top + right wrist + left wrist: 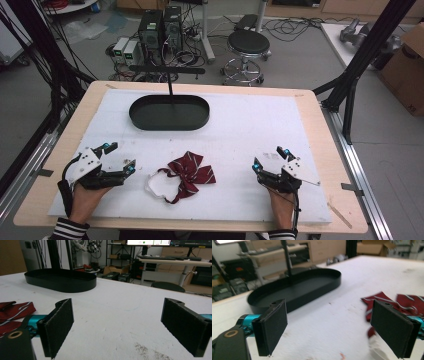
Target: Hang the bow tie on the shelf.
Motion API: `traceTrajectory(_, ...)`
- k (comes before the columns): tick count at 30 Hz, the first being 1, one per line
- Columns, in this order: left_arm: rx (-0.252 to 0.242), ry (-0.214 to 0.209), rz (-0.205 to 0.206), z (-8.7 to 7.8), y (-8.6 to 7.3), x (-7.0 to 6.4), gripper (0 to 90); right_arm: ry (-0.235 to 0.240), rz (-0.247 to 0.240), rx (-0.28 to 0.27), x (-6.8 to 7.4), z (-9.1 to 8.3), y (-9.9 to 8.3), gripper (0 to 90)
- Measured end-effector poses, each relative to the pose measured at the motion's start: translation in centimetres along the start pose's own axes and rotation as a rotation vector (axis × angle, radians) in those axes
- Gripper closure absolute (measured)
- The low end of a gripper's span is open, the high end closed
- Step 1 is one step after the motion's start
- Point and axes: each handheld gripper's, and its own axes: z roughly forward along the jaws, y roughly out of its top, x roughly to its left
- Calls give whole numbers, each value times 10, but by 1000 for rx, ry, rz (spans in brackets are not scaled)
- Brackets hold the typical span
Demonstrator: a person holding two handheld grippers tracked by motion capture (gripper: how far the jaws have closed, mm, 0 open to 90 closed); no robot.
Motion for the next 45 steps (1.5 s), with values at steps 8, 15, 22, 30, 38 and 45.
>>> traceTrajectory(8,125,-56,28,3,24,-20,149,-4,-10,6,1,1,0,101)
traceTrajectory(15,183,-85,48,6,36,-21,149,-6,-12,12,2,1,0,102)
traceTrajectory(22,304,-122,57,15,42,-25,150,-5,-12,16,2,1,0,102)
traceTrajectory(30,388,-176,53,33,37,-31,176,-6,-14,15,2,1,1,102)
traceTrajectory(38,501,-189,50,47,30,-35,240,-4,-16,14,2,1,1,101)
traceTrajectory(45,607,-195,48,54,25,-36,297,-5,-13,14,1,1,1,102)
